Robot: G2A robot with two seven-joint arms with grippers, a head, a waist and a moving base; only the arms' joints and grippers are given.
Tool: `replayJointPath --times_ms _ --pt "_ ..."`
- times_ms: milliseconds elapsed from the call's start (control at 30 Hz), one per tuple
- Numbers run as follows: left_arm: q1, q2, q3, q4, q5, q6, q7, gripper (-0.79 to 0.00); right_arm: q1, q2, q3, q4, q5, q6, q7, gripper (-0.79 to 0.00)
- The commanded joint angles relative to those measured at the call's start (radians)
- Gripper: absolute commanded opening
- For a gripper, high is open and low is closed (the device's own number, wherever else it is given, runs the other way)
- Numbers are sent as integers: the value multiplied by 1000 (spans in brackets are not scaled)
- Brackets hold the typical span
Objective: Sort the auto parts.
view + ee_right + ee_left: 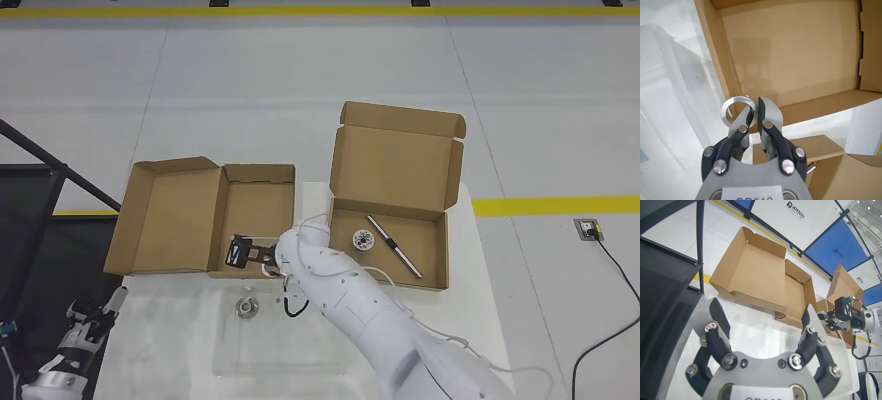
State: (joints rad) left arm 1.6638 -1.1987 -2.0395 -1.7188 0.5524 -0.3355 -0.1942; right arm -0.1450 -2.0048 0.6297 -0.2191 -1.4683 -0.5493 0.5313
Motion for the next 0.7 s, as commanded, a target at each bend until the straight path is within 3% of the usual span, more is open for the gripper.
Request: replayJointPath --times_ms 0,233,533,567,600,667 --pt "0 0 1 0 0 1 0 0 2 1 3 -1 3 24 -16 -785" --pt "0 2 5 2 0 2 -1 0 -1 0 1 6 -13 132 -48 -785" --pt "2 3 5 4 -1 2 1 0 -7 0 8 18 5 123 -13 -785" --pt "2 3 5 5 0 2 2 0 -7 0 9 19 7 122 -14 -714" --pt "3 4 6 6 0 2 3 0 -9 0 11 21 10 115 -19 -573" --pt "3 4 7 8 3 3 5 0 -8 0 11 23 10 107 -31 -520"
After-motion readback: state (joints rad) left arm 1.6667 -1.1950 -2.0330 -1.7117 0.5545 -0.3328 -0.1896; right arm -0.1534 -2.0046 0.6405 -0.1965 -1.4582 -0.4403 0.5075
